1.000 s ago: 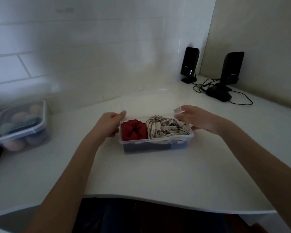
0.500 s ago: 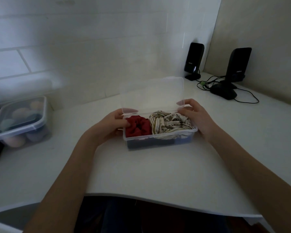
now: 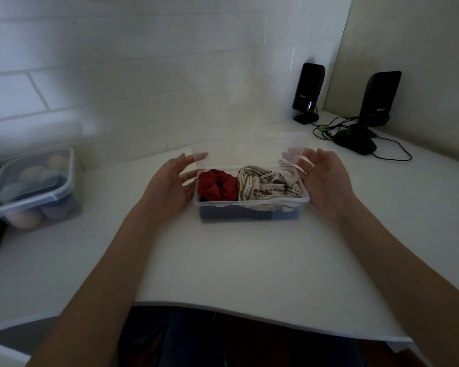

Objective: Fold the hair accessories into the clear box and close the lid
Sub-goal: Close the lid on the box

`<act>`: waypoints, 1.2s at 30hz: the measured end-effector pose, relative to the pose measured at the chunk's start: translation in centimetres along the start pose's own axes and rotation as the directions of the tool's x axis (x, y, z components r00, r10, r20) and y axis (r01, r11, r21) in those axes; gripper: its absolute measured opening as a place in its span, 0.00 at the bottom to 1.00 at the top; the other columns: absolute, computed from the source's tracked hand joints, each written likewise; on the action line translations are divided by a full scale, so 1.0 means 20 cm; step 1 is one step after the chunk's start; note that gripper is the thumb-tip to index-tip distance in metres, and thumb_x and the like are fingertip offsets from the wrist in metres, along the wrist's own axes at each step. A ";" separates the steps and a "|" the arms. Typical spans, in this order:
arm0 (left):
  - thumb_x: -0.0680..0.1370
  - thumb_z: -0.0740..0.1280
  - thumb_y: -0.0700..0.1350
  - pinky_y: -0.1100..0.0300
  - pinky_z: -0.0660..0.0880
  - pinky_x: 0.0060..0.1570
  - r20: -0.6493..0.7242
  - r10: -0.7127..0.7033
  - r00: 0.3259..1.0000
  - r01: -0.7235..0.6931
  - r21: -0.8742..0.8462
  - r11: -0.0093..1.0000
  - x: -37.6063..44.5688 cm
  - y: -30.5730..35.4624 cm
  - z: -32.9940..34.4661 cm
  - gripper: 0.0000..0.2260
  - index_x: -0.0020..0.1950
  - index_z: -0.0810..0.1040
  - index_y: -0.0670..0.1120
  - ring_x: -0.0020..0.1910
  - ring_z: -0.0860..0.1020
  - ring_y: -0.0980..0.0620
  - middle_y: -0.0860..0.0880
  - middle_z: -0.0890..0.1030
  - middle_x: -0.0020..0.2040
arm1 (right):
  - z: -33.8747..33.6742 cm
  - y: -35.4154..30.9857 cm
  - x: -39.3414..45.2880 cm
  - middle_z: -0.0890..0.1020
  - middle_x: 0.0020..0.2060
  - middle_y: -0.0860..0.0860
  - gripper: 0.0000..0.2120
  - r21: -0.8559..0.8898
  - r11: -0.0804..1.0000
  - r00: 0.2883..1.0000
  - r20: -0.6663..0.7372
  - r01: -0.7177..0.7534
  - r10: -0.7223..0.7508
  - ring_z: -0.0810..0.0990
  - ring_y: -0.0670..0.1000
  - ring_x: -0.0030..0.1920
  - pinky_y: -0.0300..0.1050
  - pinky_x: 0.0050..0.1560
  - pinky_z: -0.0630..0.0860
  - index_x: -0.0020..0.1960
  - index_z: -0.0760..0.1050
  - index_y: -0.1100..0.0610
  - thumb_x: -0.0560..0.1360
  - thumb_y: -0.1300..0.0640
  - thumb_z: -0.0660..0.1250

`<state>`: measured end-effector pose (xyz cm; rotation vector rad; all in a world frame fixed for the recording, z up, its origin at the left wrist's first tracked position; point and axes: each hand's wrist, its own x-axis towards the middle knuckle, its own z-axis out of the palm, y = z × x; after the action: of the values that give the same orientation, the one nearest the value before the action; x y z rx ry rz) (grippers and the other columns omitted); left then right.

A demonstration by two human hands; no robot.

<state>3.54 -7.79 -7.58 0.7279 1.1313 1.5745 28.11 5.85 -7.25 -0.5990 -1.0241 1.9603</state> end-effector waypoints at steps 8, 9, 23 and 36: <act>0.74 0.63 0.58 0.57 0.72 0.47 0.045 0.013 0.999 -0.017 0.077 0.997 -0.01 -0.03 -0.01 0.16 0.41 0.80 0.47 0.46 0.76 0.48 0.45 0.79 0.47 | 0.00 0.02 -0.06 0.81 0.56 0.50 0.13 -0.434 0.898 0.980 0.199 0.068 0.022 0.80 0.54 0.57 0.45 0.53 0.79 0.55 0.79 0.53 0.78 0.52 0.58; 0.69 0.67 0.56 0.58 0.72 0.46 0.057 0.023 0.998 -0.029 0.105 0.994 -0.02 -0.04 0.00 0.13 0.40 0.79 0.46 0.44 0.76 0.49 0.45 0.79 0.45 | -0.01 0.03 -0.06 0.80 0.58 0.50 0.12 -0.504 0.857 0.981 0.195 0.103 -0.003 0.79 0.54 0.58 0.45 0.54 0.78 0.57 0.78 0.51 0.77 0.57 0.60; 0.68 0.69 0.40 0.61 0.76 0.52 0.197 0.090 0.976 -0.163 0.391 0.906 -0.03 -0.07 0.00 0.20 0.58 0.75 0.54 0.57 0.78 0.48 0.45 0.78 0.60 | -0.04 -0.04 -0.04 0.81 0.55 0.57 0.11 -0.762 0.628 0.973 0.229 0.156 0.036 0.83 0.57 0.52 0.51 0.50 0.81 0.59 0.76 0.51 0.76 0.57 0.65; 0.59 0.77 0.56 0.77 0.66 0.57 0.139 0.373 0.917 -0.337 0.770 0.542 -0.08 -0.15 0.05 0.31 0.61 0.76 0.56 0.60 0.73 0.67 0.60 0.76 0.62 | -0.07 0.11 -0.11 0.63 0.70 0.50 0.31 -0.866 0.232 0.893 0.404 0.444 -0.200 0.62 0.40 0.69 0.18 0.60 0.58 0.63 0.69 0.45 0.63 0.51 0.76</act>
<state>6.05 -8.80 -9.91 1.6098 1.8290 1.3591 29.32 3.83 -9.68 -0.6916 -2.2937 0.8179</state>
